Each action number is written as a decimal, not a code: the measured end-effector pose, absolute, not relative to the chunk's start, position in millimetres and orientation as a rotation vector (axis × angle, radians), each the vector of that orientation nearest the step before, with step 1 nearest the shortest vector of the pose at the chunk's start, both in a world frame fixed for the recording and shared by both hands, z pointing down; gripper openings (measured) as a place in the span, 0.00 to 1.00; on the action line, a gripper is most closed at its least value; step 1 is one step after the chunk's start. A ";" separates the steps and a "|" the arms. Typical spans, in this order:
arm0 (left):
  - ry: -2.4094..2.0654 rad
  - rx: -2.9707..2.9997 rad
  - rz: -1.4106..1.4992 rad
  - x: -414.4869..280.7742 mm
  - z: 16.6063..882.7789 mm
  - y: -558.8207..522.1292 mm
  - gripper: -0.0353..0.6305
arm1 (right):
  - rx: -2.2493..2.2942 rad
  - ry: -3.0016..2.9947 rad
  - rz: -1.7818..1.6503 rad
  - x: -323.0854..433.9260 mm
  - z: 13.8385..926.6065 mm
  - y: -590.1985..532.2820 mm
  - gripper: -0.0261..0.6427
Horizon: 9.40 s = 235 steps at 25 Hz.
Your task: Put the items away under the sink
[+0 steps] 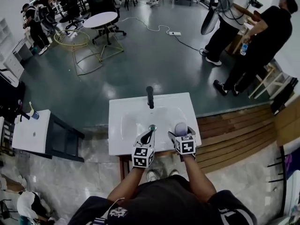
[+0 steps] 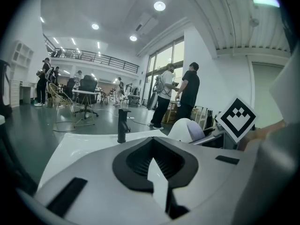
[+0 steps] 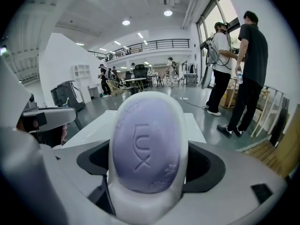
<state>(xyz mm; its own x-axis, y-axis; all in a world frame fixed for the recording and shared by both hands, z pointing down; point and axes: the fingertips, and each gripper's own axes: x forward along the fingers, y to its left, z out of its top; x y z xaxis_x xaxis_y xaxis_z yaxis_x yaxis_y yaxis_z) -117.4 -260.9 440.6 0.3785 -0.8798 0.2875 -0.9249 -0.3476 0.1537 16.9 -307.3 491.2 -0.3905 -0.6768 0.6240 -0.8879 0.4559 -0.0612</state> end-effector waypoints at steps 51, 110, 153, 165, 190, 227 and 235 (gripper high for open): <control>-1.841 2.184 0.256 -131.2 466.4 43.2 0.06 | 1.133 -2.361 0.475 1.4 504.0 -9.1 0.75; -1.945 2.403 0.041 -120.8 900.0 -135.5 0.06 | 1.280 -2.279 0.350 -3.5 942.0 -210.5 0.75; -1.974 2.431 0.037 -132.2 878.0 -117.6 0.06 | 1.211 -2.037 0.619 -30.7 968.7 -323.4 0.75; -2.022 2.376 0.050 -148.0 872.6 -119.3 0.06 | 1.284 -2.277 0.321 -29.6 903.5 -294.8 0.75; -1.899 2.417 -0.080 -108.1 709.8 -95.1 0.06 | 1.376 -2.588 -0.067 5.0 685.0 -129.6 0.08; -1.945 2.483 0.029 -122.1 327.8 -2.1 0.06 | 1.370 -2.778 -0.157 -16.2 298.0 -13.3 0.08; -1.967 2.474 0.019 -122.5 327.3 0.0 0.06 | 1.383 -2.774 -0.156 -11.4 300.6 -13.5 0.08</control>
<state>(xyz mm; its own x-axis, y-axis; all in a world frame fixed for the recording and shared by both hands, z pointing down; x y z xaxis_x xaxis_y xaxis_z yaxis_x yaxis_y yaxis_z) -122.5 0.0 327.3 0.2257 -0.9742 -0.0027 -0.9740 -0.2256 -0.0225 -11.4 -13.5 300.6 -0.6022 -0.7983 -0.0107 -0.7944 0.5979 0.1072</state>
